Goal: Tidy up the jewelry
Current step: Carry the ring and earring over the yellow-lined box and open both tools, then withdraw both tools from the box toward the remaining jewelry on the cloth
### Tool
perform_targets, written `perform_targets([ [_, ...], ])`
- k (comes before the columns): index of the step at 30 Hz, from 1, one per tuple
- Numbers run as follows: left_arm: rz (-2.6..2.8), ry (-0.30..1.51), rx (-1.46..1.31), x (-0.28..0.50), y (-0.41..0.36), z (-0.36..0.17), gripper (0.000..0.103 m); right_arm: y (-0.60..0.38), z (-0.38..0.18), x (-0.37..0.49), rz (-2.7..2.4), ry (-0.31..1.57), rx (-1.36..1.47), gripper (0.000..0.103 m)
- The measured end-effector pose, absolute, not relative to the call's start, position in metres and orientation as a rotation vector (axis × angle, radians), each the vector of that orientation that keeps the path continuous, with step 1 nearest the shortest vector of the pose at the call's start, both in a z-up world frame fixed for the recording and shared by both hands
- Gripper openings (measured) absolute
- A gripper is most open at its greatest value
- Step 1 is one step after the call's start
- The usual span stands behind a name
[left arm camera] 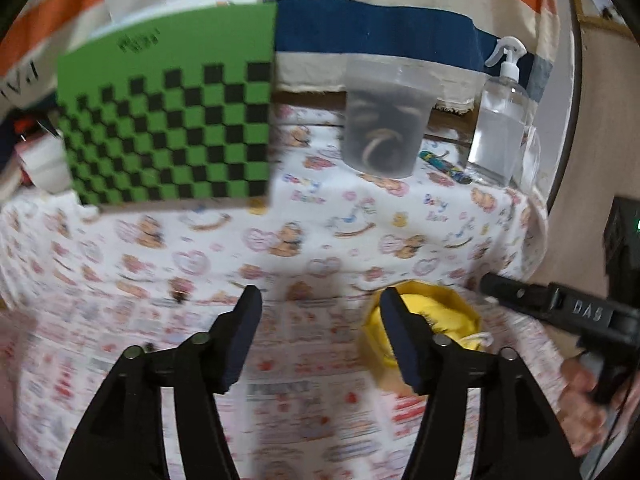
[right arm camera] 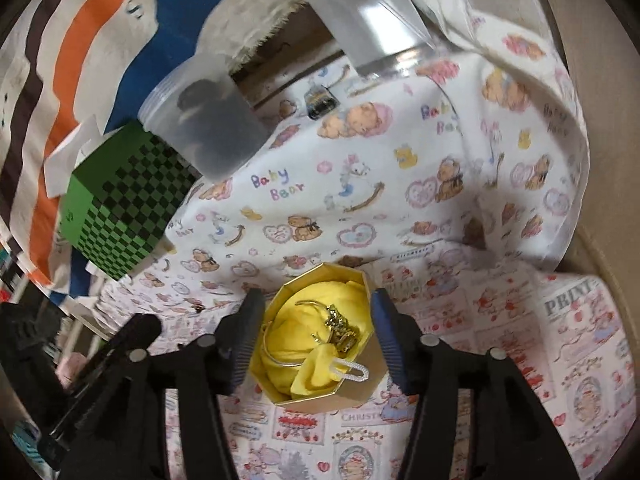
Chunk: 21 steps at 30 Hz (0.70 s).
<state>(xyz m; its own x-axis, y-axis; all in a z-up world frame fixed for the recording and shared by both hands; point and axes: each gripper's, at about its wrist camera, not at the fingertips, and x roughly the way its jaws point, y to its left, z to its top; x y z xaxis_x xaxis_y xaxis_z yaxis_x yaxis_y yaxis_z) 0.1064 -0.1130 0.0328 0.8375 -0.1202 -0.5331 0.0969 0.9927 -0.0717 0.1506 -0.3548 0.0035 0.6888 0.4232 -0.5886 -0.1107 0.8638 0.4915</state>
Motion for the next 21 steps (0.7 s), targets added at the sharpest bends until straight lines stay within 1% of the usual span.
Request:
perform_targets([
  [1, -0.101, 0.561, -0.019, 0.103, -0.112, 0.033, 0.076, -0.353, 0.004, 0.15, 0.299, 0.757, 0.432, 0.056],
  [2, -0.088, 0.554, 0.003, 0.1, -0.111, 0.032, 0.078, -0.351, 0.005, 0.149, 0.291, 0.759, 0.419, 0.058],
  [5, -0.076, 0.559, 0.008, 0.094, -0.101, 0.028, 0.08, -0.343, 0.009, 0.146, 0.251, 0.754, 0.357, 0.061],
  [7, -0.054, 0.561, -0.002, 0.092, -0.091, 0.028, 0.088, -0.338, 0.012, 0.143, 0.241, 0.735, 0.315, 0.063],
  [11, -0.001, 0.536, -0.018, 0.088, -0.069, 0.03, 0.093, -0.328, 0.018, 0.138, 0.225, 0.708, 0.257, 0.066],
  [13, 0.013, 0.524, -0.016, 0.086, -0.059, 0.03, 0.101, -0.323, 0.019, 0.137, 0.216, 0.705, 0.239, 0.066],
  [16, 0.053, 0.519, -0.004, 0.087, -0.045, 0.027, 0.101, -0.318, 0.022, 0.135, 0.204, 0.697, 0.21, 0.066],
  [21, 0.065, 0.524, -0.059, 0.088, -0.02, 0.017, 0.101, -0.313, 0.022, 0.131, 0.208, 0.691, 0.199, 0.066],
])
